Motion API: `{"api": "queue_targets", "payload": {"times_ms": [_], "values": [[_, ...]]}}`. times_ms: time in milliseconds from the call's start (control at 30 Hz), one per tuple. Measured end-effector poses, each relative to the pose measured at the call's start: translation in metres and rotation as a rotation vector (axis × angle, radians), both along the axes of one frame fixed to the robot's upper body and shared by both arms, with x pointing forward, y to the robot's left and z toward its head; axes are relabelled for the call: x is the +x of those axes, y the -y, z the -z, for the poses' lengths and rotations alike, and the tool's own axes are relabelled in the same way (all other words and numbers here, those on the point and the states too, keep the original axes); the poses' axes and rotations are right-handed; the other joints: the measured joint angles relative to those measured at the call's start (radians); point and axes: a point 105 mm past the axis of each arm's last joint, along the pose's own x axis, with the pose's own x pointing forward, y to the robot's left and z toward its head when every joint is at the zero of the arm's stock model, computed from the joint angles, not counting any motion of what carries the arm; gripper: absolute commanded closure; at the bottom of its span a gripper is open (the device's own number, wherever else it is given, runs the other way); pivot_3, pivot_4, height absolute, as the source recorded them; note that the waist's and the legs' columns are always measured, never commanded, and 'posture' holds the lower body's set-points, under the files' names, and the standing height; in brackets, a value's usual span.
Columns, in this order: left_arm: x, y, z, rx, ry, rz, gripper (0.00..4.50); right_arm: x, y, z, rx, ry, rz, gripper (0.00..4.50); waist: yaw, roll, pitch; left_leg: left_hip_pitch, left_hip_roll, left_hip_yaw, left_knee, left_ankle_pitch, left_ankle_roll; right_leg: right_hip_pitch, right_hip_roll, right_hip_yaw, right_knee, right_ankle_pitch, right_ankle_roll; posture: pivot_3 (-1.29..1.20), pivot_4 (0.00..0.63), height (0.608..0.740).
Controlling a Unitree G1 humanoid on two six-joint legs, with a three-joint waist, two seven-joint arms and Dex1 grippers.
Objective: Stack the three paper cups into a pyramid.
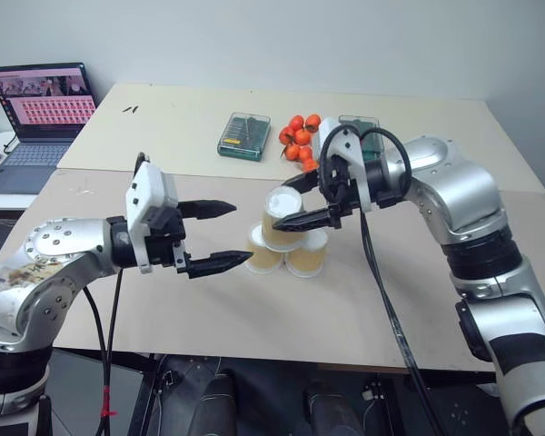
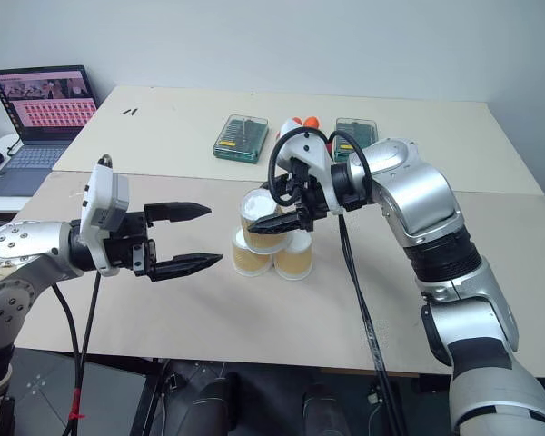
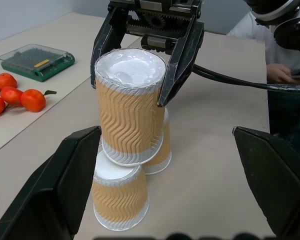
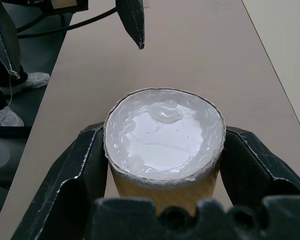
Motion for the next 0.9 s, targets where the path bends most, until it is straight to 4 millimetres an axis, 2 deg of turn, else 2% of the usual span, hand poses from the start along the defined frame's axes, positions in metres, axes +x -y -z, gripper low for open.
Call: {"api": "queue_targets", "payload": {"times_ms": [67, 200, 633, 900], "values": [[0.000, 0.000, -0.001, -0.002, 0.002, -0.004, 0.00, 0.001, 0.001, 0.000, 0.001, 0.002, -0.001, 1.05, 0.000, 0.000, 0.000, 0.000, 0.000, 0.000, 0.000, 0.000, 0.000, 0.000, 0.000, 0.000, 0.000, 0.000, 0.000, 0.00, 0.150, 0.732], [0.001, 0.002, -0.005, -0.015, -0.012, -0.005, 0.00, 0.002, 0.003, 0.003, -0.019, 0.017, -0.002, 0.05, 0.000, 0.000, 0.000, 0.000, 0.000, 0.000, 0.000, 0.000, 0.000, 0.000, 0.000, 0.000, 0.000, 0.000, 0.000, 0.00, 0.150, 0.732], [0.007, 0.008, -0.005, -0.029, -0.009, 0.006, 0.00, 0.004, 0.015, 0.001, -0.067, 0.075, 0.009, 0.05, 0.000, 0.000, 0.000, 0.000, 0.000, 0.000, 0.000, 0.000, 0.000, 0.000, 0.000, 0.000, 0.000, 0.000, 0.000, 0.00, 0.150, 0.732], [0.009, 0.012, 0.000, -0.029, -0.022, 0.018, 0.00, 0.005, 0.017, -0.023, -0.028, 0.124, 0.031, 0.05, 0.001, 0.000, 0.000, 0.000, 0.000, 0.000, 0.000, 0.000, 0.000, 0.000, 0.000, 0.000, 0.000, 0.000, 0.000, 0.00, 0.150, 0.732]]}}
